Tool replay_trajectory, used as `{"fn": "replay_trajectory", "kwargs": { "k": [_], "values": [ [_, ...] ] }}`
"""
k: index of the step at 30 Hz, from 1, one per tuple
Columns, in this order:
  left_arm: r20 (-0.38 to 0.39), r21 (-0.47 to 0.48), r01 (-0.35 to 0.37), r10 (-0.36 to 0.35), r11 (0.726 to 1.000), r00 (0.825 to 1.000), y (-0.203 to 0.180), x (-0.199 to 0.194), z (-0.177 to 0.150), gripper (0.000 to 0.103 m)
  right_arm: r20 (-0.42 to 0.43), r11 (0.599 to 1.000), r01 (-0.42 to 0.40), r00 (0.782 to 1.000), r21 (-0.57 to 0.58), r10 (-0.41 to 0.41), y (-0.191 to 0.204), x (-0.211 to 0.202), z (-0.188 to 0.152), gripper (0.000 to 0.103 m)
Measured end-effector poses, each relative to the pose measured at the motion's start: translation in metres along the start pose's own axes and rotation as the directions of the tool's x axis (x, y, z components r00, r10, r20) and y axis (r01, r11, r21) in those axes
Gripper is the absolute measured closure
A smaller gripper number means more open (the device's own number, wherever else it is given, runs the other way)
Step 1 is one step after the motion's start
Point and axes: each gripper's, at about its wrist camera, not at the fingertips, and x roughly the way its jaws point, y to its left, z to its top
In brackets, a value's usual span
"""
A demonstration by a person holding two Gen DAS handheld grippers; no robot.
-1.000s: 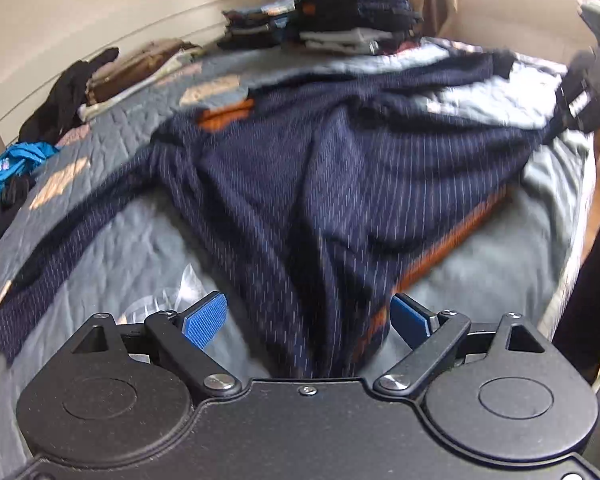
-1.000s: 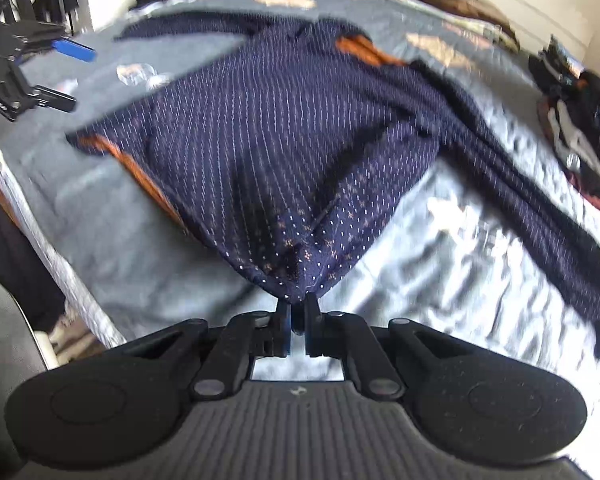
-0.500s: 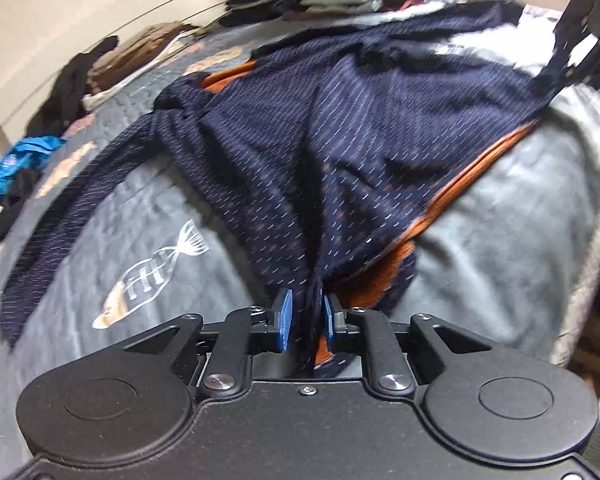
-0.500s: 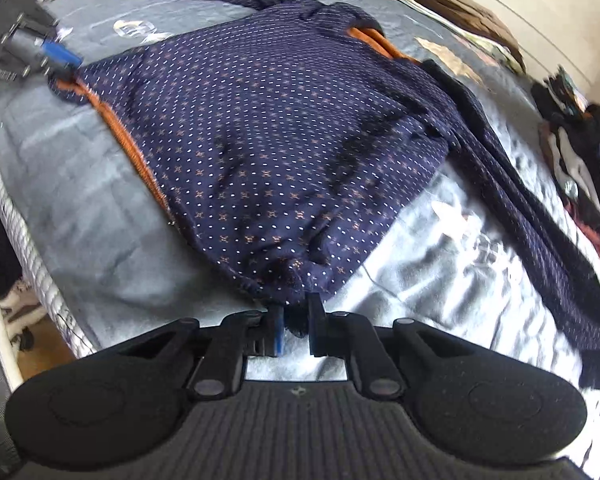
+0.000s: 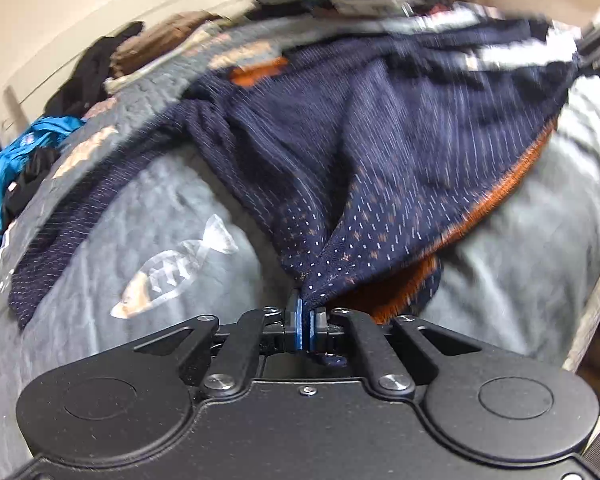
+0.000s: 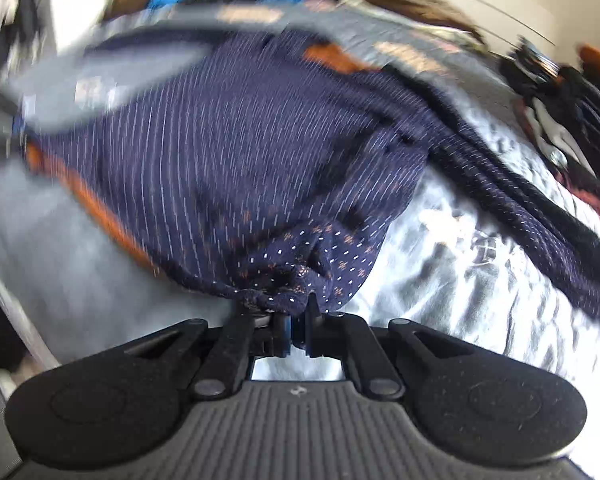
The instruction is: Fold clothes
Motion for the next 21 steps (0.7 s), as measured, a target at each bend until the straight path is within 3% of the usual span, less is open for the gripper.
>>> {"fn": "replay_trajectory", "kwargs": {
  "k": [5,9,13,17,21],
  "values": [
    [0.075,-0.02,0.02,-0.019,1.0,0.997,0.022,-0.051,0.027,0.1,0.08,0.995,-0.047,0.996,0.093,0.04,-0.012,-0.042,0.022,0.098],
    [0.109,0.028,0.025,-0.028,0.999,0.994,0.026,-0.088,0.04,0.1,0.12,0.991,-0.084,0.99,0.107,0.071,-0.015,-0.074,0.034,0.098],
    [0.147,0.004,0.009,-0.01,1.0,0.989,0.038,-0.107,0.044,0.1,0.158,0.989,-0.094,0.985,0.111,0.075,-0.019,-0.098,0.04,0.098],
    [0.083,0.012,-0.019,0.018,1.0,0.996,0.036,-0.082,0.038,0.1,0.148,0.994,-0.068,0.988,0.089,0.054,-0.021,-0.097,0.042,0.098],
    [-0.04,0.117,-0.051,0.056,0.992,0.998,0.011,-0.034,0.011,0.1,0.076,0.999,-0.018,0.997,0.03,0.016,-0.016,-0.067,0.038,0.098]
  ]
}}
